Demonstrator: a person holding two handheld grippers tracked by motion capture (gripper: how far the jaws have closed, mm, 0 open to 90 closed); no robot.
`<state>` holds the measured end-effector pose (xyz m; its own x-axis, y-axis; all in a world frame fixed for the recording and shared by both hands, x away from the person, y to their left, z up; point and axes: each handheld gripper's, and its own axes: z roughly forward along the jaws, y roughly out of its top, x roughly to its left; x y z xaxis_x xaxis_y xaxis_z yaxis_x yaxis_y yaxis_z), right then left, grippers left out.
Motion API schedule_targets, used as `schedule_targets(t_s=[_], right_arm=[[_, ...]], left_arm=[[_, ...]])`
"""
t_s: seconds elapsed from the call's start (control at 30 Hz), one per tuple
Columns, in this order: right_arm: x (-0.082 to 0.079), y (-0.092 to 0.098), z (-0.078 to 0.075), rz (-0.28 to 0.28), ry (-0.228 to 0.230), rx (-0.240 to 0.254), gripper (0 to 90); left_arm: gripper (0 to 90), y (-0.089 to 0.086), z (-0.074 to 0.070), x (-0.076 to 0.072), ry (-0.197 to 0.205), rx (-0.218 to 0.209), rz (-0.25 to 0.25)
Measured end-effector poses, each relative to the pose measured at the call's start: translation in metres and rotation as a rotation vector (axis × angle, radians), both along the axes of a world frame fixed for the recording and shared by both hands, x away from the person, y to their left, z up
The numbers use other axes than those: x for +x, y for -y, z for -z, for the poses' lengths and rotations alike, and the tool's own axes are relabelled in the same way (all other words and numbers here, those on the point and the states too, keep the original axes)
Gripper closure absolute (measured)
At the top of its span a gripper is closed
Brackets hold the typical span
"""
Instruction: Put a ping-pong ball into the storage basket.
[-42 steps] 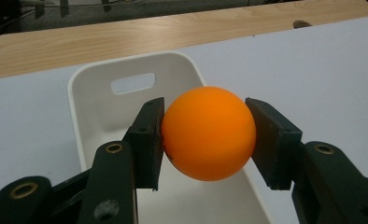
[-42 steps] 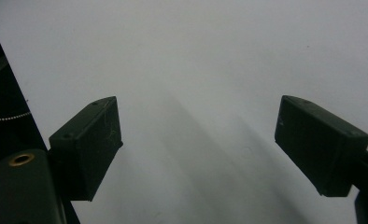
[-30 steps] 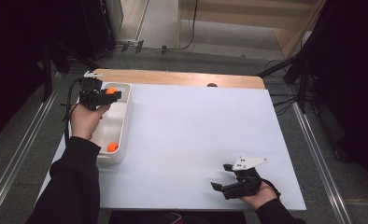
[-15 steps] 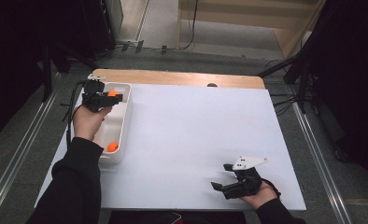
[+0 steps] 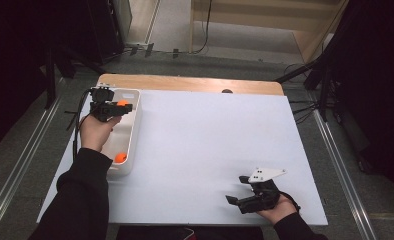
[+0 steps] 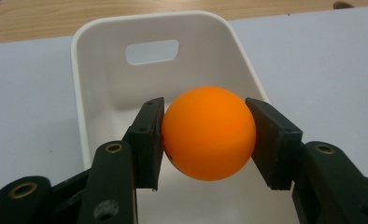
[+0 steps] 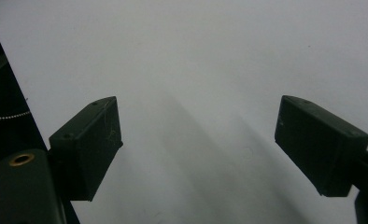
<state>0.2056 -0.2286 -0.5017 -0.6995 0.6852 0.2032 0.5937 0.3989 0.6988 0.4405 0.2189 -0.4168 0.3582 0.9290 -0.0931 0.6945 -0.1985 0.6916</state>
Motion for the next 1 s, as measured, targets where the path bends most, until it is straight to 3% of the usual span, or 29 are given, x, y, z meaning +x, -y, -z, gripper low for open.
schedule_targets(t_s=[0.27, 0.47, 0.77, 1.0], right_arm=[[0.0, 0.0, 0.0, 0.0, 0.002, -0.001, 13.4], [0.0, 0.0, 0.0, -0.003, 0.002, -0.002, 13.4], [0.0, 0.0, 0.0, 0.0, -0.001, -0.001, 13.4], [0.0, 0.0, 0.0, 0.0, 0.0, -0.001, 13.4]], left_arm=[[49.7, 0.0, 0.0, 0.0, -0.001, 0.004, -0.003], [43.0, -0.001, -0.002, -0.001, 0.015, -0.003, 0.006], [37.0, 0.001, -0.011, -0.004, 0.014, -0.054, 0.038], [33.8, 0.006, -0.022, -0.008, 0.015, -0.096, 0.095]])
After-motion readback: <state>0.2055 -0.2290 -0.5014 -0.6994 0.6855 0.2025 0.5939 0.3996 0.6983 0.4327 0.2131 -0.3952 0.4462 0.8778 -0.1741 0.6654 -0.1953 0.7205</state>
